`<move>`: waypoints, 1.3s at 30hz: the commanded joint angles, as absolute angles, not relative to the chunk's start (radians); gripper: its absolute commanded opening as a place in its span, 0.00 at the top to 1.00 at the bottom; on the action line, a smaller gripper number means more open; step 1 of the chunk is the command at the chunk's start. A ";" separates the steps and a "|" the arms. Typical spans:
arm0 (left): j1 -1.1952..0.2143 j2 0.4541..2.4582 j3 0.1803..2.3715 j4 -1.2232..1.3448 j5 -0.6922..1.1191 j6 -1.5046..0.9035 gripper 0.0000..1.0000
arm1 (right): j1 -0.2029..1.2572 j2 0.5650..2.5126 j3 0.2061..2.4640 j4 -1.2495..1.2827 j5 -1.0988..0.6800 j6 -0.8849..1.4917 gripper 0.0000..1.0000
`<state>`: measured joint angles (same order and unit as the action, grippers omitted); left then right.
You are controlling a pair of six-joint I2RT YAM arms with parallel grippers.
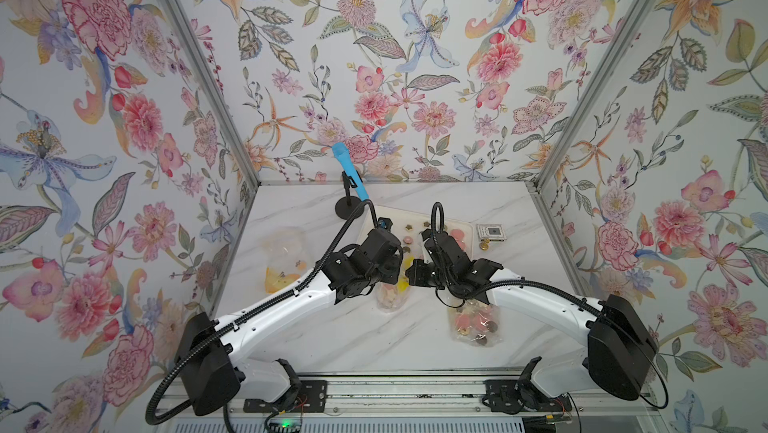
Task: Pour cookies out of the ziploc bag
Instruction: Open the ziploc bag at the center of the board.
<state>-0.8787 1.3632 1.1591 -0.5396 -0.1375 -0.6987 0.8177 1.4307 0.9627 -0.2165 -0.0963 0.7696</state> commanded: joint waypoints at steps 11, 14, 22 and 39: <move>-0.887 1.322 1.224 -0.594 -0.233 -0.684 1.00 | 0.762 1.183 0.858 -0.265 -0.090 0.779 1.00; -0.887 1.321 1.236 -0.610 -0.239 -0.684 1.00 | 0.746 1.164 0.835 -0.273 -0.079 0.776 1.00; -0.873 1.290 1.196 -0.559 -0.201 -0.680 1.00 | 0.694 1.125 0.803 -0.278 -0.082 0.755 1.00; -0.789 1.280 1.108 -0.443 -0.014 -0.673 1.00 | 0.691 1.053 0.811 -0.239 -0.157 0.467 0.49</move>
